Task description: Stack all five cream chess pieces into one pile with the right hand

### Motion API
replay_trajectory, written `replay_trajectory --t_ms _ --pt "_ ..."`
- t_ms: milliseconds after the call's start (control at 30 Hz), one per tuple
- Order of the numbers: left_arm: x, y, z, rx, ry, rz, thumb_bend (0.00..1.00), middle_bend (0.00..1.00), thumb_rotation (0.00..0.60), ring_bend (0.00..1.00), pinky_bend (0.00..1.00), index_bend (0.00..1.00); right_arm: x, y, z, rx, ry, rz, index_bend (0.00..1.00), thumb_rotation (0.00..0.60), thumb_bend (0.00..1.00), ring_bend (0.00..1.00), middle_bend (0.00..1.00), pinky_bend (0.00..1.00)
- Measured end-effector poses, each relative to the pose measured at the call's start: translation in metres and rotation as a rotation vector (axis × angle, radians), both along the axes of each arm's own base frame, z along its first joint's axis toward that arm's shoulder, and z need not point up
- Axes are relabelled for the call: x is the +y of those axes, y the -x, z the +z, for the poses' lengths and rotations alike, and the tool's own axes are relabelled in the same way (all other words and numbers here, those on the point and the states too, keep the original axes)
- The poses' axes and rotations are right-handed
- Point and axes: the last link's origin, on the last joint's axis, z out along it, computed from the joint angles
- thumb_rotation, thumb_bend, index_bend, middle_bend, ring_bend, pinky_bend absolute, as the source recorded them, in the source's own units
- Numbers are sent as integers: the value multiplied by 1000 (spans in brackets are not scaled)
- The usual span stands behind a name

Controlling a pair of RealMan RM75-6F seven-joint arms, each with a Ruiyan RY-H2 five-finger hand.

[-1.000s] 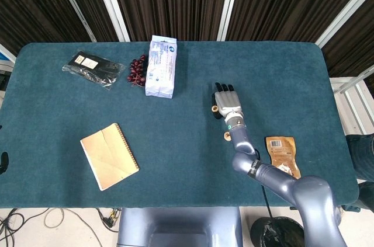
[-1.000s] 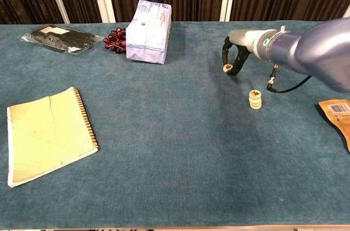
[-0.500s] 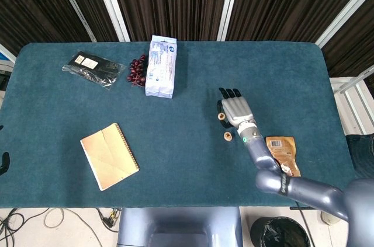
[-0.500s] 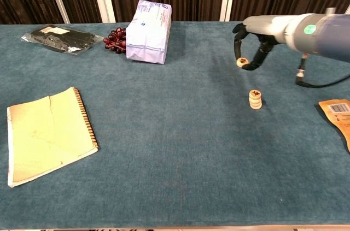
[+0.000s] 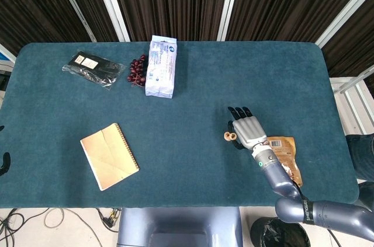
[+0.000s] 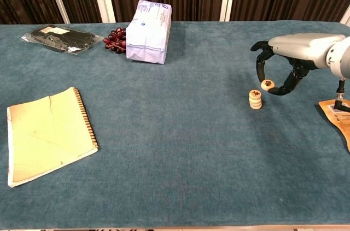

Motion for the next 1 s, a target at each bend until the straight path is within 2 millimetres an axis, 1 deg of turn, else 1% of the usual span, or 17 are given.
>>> replay_trajectory --t_ms 200,600,1000 --pt "0 0 0 5 -1 0 484 0 600 0 0 169 -2 5 -5 -8 1 -18 528 600 410 0 0 0" --pt "0 1 0 8 1 2 485 0 600 0 0 169 -9 6 -17 -11 -18 -32 529 600 410 0 0 0" --pt "0 1 0 10 1 2 485 0 600 0 0 169 -14 0 -25 -13 -25 -26 528 600 410 0 0 0"
